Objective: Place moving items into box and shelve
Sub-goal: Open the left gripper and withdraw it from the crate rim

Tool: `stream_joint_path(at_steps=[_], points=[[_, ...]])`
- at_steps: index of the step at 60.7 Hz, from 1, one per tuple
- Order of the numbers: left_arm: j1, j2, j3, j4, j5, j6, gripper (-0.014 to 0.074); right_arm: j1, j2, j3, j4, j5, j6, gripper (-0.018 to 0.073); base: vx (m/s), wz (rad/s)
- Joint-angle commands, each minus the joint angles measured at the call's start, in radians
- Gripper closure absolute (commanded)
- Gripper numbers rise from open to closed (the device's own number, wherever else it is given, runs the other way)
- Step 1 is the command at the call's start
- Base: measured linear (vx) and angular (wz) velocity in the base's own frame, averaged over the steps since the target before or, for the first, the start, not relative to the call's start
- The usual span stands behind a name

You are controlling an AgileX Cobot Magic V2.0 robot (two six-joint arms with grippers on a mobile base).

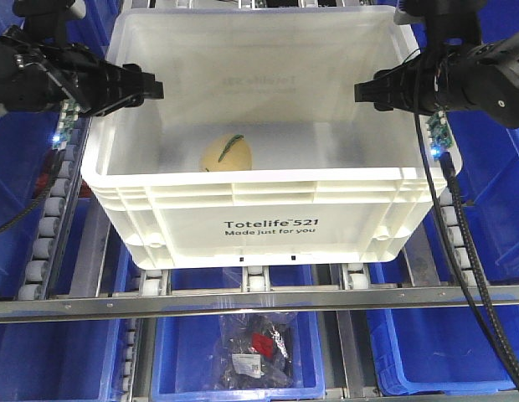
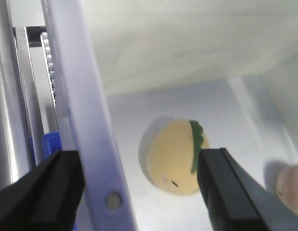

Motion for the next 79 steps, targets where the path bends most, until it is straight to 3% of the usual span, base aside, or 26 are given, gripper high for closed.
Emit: stream_joint_path(at_steps=[1, 19, 34, 48, 54, 67, 79], points=[[-0.028, -0.068, -0.025, -0.011, 0.019, -0.061, 0.0038, 0.0, -0.028, -0.021, -0.002, -0.029, 0.002, 0.0129, 0.0, 0.0], [-0.028, -0.12, -0.024, 0.152, 0.067, -0.146, 0.0038, 0.0, -0.028, -0.021, -0.002, -0.027, 0.002, 0.0176, 0.0, 0.0], [-0.028, -0.105, -0.023, 0.312, 0.032, -0.171, 0.0038, 0.0, -0.028, -0.021, -0.002, -0.029, 0.002, 0.0185, 0.0, 0.0], [-0.028, -0.071, -0.023, 0.331, -0.002, -0.171, 0.0038, 0.0, -0.028, -0.021, -0.002, -0.029, 0.002, 0.0185, 0.0, 0.0], [-0.028, -0.072, -0.023, 0.38, 0.0, -0.177, 0.0038, 0.0, -0.028, -0.021, -0.002, -0.029, 0.002, 0.0185, 0.0, 0.0], [-0.028, -0.105, -0.023, 0.49, 0.011, -0.308, 0.0041, 0.0, -0.028, -0.021, -0.002, -0.022, 0.002, 0.0185, 0.0, 0.0], [-0.028, -0.13, -0.023, 0.501, 0.066, -0.358, 0.0069, 0.0, -0.028, -0.021, -0.002, -0.022, 0.002, 0.0185, 0.0, 0.0]])
